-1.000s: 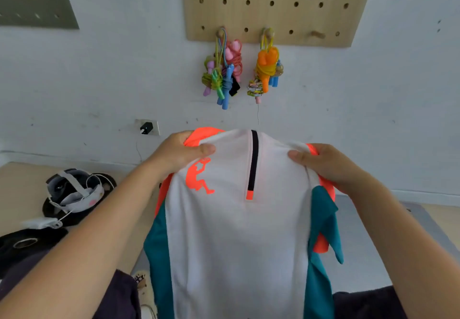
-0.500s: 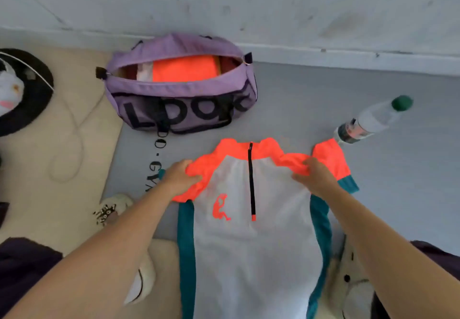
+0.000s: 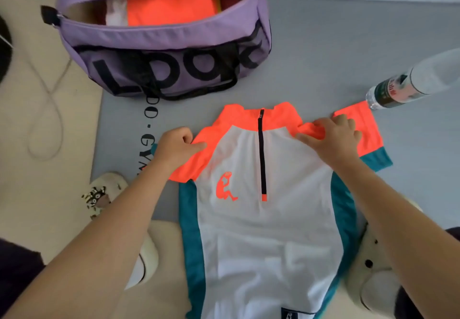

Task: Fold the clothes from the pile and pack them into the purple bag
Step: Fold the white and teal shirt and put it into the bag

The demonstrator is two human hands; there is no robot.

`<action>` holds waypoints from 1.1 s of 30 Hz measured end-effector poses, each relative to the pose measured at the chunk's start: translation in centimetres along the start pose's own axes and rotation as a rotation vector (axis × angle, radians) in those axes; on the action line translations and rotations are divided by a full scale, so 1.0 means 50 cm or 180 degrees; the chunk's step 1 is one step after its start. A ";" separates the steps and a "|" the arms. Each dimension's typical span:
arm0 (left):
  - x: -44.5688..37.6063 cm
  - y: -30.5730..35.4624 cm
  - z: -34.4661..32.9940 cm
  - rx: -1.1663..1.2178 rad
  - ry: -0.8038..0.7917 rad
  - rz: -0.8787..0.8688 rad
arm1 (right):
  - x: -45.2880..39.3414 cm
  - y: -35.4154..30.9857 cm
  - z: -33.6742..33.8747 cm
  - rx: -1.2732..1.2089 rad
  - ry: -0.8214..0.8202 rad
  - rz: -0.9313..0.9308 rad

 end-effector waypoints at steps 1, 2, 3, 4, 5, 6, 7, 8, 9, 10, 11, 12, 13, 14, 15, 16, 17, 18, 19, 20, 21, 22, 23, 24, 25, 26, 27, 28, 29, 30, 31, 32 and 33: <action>-0.002 -0.004 0.005 0.0086 -0.0093 0.0070 | -0.006 -0.005 0.001 -0.0049 0.0026 0.0071; -0.004 -0.007 0.011 0.0047 -0.0238 0.0167 | -0.012 -0.011 0.001 -0.0123 -0.0004 0.0124; -0.004 -0.010 0.018 -0.0139 -0.0417 0.0266 | -0.019 -0.019 0.001 -0.0183 -0.0098 0.0153; -0.002 -0.012 0.024 -0.0446 -0.0599 0.0336 | -0.026 -0.029 -0.001 -0.0210 -0.0224 0.0147; -0.001 -0.015 0.029 -0.0741 -0.0759 0.0380 | -0.034 -0.039 -0.004 -0.0222 -0.0341 0.0116; 0.002 -0.017 0.033 -0.0920 -0.0868 0.0419 | -0.041 -0.047 -0.009 -0.0275 -0.0464 0.0055; 0.003 -0.018 0.035 -0.0957 -0.0933 0.0431 | -0.047 -0.055 -0.013 -0.0400 -0.0587 -0.0064; 0.003 -0.018 0.037 -0.0874 -0.0959 0.0395 | -0.054 -0.062 -0.016 -0.0557 -0.0722 -0.0229; 0.002 -0.016 0.040 -0.0717 -0.0947 0.0335 | -0.061 -0.068 -0.019 -0.0707 -0.0882 -0.0385; -0.001 -0.010 0.044 -0.0544 -0.0885 0.0249 | -0.067 -0.073 -0.019 -0.0766 -0.1054 -0.0440; -0.007 -0.001 0.049 -0.0389 -0.0764 0.0133 | -0.074 -0.077 -0.016 -0.0756 -0.1156 -0.0398; -0.014 0.010 0.056 -0.0264 -0.0590 0.0003 | -0.083 -0.082 -0.009 -0.0751 -0.1141 -0.0306; -0.021 0.021 0.063 -0.0143 -0.0359 -0.0119 | -0.093 -0.086 0.000 -0.0810 -0.0961 -0.0214; -0.027 0.028 0.071 0.0001 -0.0068 -0.0210 | -0.102 -0.088 0.009 -0.0887 -0.0674 -0.0162; -0.033 0.031 0.079 0.0172 0.0258 -0.0252 | -0.110 -0.091 0.017 -0.0919 -0.0344 -0.0127; -0.037 0.030 0.086 0.0340 0.0548 -0.0246 | -0.113 -0.095 0.023 -0.0864 -0.0026 -0.0110; -0.042 0.024 0.089 0.0445 0.0717 -0.0206 | -0.112 -0.100 0.027 -0.0751 0.0220 -0.0109; -0.045 0.015 0.090 0.0451 0.0750 -0.0147 | -0.104 -0.107 0.029 -0.0622 0.0403 -0.0119; -0.047 0.004 0.088 0.0338 0.0688 -0.0076 | -0.090 -0.114 0.028 -0.0476 0.0550 -0.0100; -0.047 -0.010 0.087 0.0114 0.0581 0.0006 | -0.071 -0.125 0.025 -0.0313 0.0675 -0.0008; -0.046 -0.025 0.088 -0.0188 0.0478 0.0078 | -0.051 -0.138 0.020 -0.0158 0.0743 0.0176; -0.044 -0.040 0.089 -0.0485 0.0393 0.0128 | -0.030 -0.153 0.011 -0.0038 0.0737 0.0433; -0.040 -0.055 0.090 -0.0696 0.0325 0.0160 | -0.009 -0.170 -0.004 0.0045 0.0640 0.0716; -0.037 -0.067 0.090 -0.0799 0.0280 0.0173 | 0.012 -0.187 -0.023 0.0117 0.0476 0.0981; -0.034 -0.077 0.091 -0.0813 0.0254 0.0171 | 0.031 -0.204 -0.047 0.0193 0.0251 0.1196; -0.032 -0.084 0.092 -0.0740 0.0232 0.0125 | 0.048 -0.221 -0.070 0.0261 -0.0005 0.1350; -0.030 -0.085 0.095 -0.0570 0.0193 0.0054 | 0.063 -0.235 -0.093 0.0309 -0.0246 0.1444; -0.028 -0.081 0.100 -0.0302 0.0094 -0.0009 | 0.076 -0.245 -0.114 0.0343 -0.0414 0.1491; -0.026 -0.076 0.106 0.0029 -0.0057 -0.0014 | 0.086 -0.252 -0.131 0.0373 -0.0489 0.1507; -0.027 -0.071 0.112 0.0362 -0.0181 0.0056 | 0.092 -0.257 -0.144 0.0409 -0.0503 0.1505; -0.028 -0.067 0.121 0.0559 -0.0178 0.0165 | 0.097 -0.262 -0.152 0.0455 -0.0490 0.1479; -0.029 -0.064 0.131 0.0674 -0.0008 0.0231 | 0.099 -0.268 -0.158 0.0495 -0.0457 0.1456; -0.030 -0.062 0.142 0.0711 0.0377 0.0275 | 0.100 -0.273 -0.162 0.0528 -0.0391 0.1467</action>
Point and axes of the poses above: each hand's wrist, its own x-axis away from the middle knuckle, its own z-axis out of the back of the hand, y = z × x, the point moved 1 cm from there along -x, towards the middle knuckle, and after that the axes turned 8 degrees about z, right-handed, at the moved point
